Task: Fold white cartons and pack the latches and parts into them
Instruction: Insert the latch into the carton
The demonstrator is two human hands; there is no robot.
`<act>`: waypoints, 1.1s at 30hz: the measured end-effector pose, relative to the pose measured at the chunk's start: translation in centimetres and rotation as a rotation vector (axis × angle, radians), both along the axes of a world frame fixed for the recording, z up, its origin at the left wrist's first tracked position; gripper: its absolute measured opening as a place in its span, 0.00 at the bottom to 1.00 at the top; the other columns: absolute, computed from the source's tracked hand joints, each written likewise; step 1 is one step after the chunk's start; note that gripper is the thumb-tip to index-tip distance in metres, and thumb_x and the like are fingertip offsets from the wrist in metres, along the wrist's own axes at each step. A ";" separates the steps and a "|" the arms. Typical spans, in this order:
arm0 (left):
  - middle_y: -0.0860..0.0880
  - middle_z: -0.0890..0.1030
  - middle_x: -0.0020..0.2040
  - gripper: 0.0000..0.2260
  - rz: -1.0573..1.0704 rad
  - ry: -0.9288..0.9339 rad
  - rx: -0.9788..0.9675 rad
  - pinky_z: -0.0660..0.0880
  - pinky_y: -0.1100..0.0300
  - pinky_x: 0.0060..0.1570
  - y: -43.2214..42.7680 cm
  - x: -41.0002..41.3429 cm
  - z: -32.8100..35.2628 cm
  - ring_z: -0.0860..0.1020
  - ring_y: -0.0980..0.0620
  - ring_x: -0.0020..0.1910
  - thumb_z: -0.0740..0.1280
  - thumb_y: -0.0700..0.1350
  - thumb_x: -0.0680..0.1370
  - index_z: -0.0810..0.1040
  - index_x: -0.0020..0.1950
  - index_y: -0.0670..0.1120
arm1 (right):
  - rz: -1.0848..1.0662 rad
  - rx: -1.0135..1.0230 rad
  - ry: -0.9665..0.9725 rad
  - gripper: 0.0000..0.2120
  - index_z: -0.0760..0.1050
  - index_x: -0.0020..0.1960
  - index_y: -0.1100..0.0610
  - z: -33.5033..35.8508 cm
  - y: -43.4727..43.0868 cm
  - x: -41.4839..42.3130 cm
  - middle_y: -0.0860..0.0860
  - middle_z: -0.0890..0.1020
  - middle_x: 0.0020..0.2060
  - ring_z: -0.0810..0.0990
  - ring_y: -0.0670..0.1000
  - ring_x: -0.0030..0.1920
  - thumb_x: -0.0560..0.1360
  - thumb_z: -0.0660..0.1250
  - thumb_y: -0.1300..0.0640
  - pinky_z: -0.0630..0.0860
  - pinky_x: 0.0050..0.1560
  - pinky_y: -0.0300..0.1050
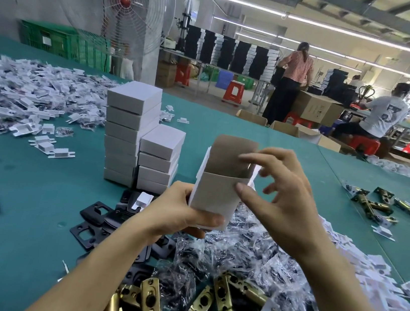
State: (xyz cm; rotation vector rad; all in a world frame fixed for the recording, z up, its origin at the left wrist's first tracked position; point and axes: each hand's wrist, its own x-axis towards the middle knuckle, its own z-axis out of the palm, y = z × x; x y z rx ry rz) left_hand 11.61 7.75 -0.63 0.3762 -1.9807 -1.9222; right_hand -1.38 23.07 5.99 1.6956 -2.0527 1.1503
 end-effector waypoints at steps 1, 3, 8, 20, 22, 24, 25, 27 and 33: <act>0.45 0.86 0.47 0.15 -0.021 0.002 0.003 0.82 0.49 0.42 0.1 0.0 0.1 0.84 0.46 0.46 0.79 0.41 0.66 0.85 0.52 0.45 | 0.032 -0.051 -0.114 0.20 0.76 0.62 0.42 -0.6 0.3 -0.2 0.44 0.73 0.59 0.75 0.41 0.56 0.73 0.74 0.55 0.78 0.50 0.39; 0.45 0.86 0.47 0.14 -0.071 -0.006 -0.019 0.81 0.52 0.41 0.3 0.1 0.1 0.84 0.49 0.47 0.78 0.42 0.67 0.85 0.51 0.47 | 0.169 -0.105 -0.402 0.23 0.75 0.62 0.39 -1.9 0.7 -0.2 0.46 0.78 0.60 0.80 0.47 0.56 0.72 0.75 0.56 0.82 0.52 0.47; 0.49 0.84 0.42 0.12 -0.145 -0.050 -0.112 0.81 0.57 0.47 1.1 -0.4 -0.8 0.82 0.54 0.43 0.77 0.32 0.70 0.83 0.52 0.39 | 0.364 -0.057 -0.662 0.18 0.80 0.60 0.38 -4.7 1.4 -0.4 0.52 0.85 0.53 0.84 0.55 0.54 0.73 0.69 0.54 0.82 0.55 0.50; 0.51 0.84 0.55 0.22 0.124 0.287 -0.111 0.82 0.54 0.46 1.1 -1.0 -1.0 0.85 0.44 0.50 0.81 0.43 0.66 0.74 0.53 0.55 | 0.159 0.044 -0.562 0.10 0.80 0.56 0.46 -7.1 2.2 -1.3 0.44 0.84 0.51 0.82 0.47 0.53 0.79 0.65 0.58 0.80 0.51 0.47; 0.49 0.84 0.54 0.18 0.112 0.292 -0.144 0.82 0.56 0.46 1.2 -1.1 -1.2 0.85 0.45 0.49 0.81 0.42 0.67 0.78 0.51 0.54 | 0.173 0.077 -0.574 0.12 0.80 0.58 0.45 -6.9 2.2 -1.4 0.44 0.83 0.55 0.80 0.49 0.57 0.79 0.64 0.58 0.80 0.55 0.54; 0.48 0.85 0.52 0.13 0.102 0.281 -0.135 0.81 0.58 0.45 1.2 -1.2 -1.4 0.85 0.46 0.49 0.81 0.42 0.67 0.82 0.47 0.52 | 0.194 0.067 -0.576 0.12 0.80 0.58 0.47 -6.7 2.1 -1.4 0.40 0.79 0.55 0.78 0.47 0.59 0.79 0.64 0.59 0.81 0.56 0.49; 0.47 0.86 0.50 0.12 0.097 0.274 -0.128 0.81 0.57 0.45 1.2 -1.2 -1.5 0.85 0.46 0.49 0.82 0.43 0.66 0.83 0.45 0.52 | 0.207 0.057 -0.581 0.12 0.81 0.58 0.49 -6.6 2.1 -1.3 0.39 0.77 0.55 0.78 0.45 0.60 0.79 0.64 0.60 0.80 0.56 0.46; 0.47 0.86 0.47 0.11 0.107 0.263 -0.114 0.82 0.57 0.44 1.1 -1.2 -1.5 0.85 0.47 0.47 0.82 0.46 0.64 0.83 0.43 0.53 | 0.210 0.037 -0.555 0.14 0.81 0.58 0.49 -6.5 2.0 -1.3 0.39 0.76 0.56 0.77 0.44 0.62 0.79 0.65 0.64 0.80 0.57 0.43; 0.40 0.85 0.43 0.13 0.182 0.265 -0.164 0.79 0.34 0.49 1.3 -1.1 -1.2 0.83 0.43 0.44 0.82 0.48 0.60 0.82 0.38 0.51 | 0.212 -0.027 -0.477 0.31 0.67 0.68 0.32 -6.9 1.9 -1.1 0.39 0.78 0.59 0.79 0.48 0.58 0.76 0.72 0.60 0.80 0.55 0.46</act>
